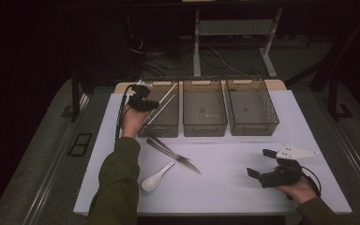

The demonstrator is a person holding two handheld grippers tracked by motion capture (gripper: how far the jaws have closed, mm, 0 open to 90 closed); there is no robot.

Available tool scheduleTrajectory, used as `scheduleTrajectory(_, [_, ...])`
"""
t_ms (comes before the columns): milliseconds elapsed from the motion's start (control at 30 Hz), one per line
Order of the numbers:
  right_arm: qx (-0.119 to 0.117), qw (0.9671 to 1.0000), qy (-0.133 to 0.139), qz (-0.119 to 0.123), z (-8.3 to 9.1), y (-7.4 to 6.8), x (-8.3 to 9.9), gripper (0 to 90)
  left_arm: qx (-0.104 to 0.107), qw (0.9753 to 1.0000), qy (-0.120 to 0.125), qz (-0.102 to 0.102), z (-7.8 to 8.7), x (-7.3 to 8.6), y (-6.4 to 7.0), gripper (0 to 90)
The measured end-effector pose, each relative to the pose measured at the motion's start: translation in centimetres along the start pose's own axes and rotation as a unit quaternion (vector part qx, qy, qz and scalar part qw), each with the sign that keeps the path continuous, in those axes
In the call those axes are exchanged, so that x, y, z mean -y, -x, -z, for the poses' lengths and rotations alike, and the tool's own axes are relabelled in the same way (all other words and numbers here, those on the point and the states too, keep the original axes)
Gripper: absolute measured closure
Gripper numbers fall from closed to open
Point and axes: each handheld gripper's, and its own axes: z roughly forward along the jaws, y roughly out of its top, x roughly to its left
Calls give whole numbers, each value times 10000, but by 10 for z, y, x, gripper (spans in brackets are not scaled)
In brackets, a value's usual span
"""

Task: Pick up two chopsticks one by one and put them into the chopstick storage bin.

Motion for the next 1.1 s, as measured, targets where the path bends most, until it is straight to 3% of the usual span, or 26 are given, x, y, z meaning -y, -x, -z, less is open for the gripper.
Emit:
scheduleTrajectory(400, [27,10000,-7,-23,1,0,0,6,139,9998,23,-132,7,-1,4,648])
scheduleTrajectory(533, [32,10000,-22,0,1,0,0,6,269,9993,202,-187,18,-2,10,607])
scheduleTrajectory(800, [40,10000,-16,4,1,-1,1,6,607,9960,574,-325,47,2,26,518])
scheduleTrajectory(1100, [57,10000,-34,13,0,-1,1,6,974,9909,856,-354,71,25,47,417])
